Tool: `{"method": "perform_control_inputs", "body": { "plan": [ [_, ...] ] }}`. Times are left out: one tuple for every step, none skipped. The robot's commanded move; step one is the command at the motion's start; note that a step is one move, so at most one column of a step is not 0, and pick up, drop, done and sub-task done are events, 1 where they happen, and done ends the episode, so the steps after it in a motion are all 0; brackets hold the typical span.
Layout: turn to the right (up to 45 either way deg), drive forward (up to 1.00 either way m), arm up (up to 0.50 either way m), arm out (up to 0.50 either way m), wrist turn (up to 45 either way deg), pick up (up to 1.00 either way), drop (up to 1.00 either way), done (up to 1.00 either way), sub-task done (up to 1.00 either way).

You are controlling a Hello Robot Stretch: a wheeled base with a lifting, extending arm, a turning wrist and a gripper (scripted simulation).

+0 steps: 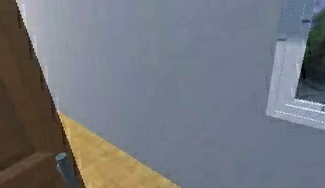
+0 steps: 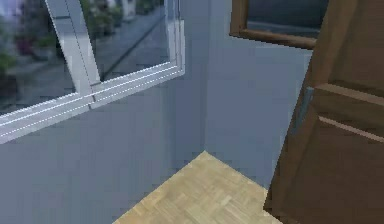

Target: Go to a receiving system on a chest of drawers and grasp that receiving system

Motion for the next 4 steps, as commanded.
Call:
{"method": "perform_control_inputs", "body": {
  "plan": [
    [0.0,0.85,0.00,0.00,0.0,0.00,0.00,0.00,0.00],
    [-45.0,0.00,0.00,0.00,0.0,0.00,0.00,0.00,0.00],
    [-18.0,0.00,0.00,0.00,0.0,0.00,0.00,0.00,0.00],
    [0.0,0.45,0.00,0.00,0.0,0.00,0.00,0.00,0.00]
  ]
}}
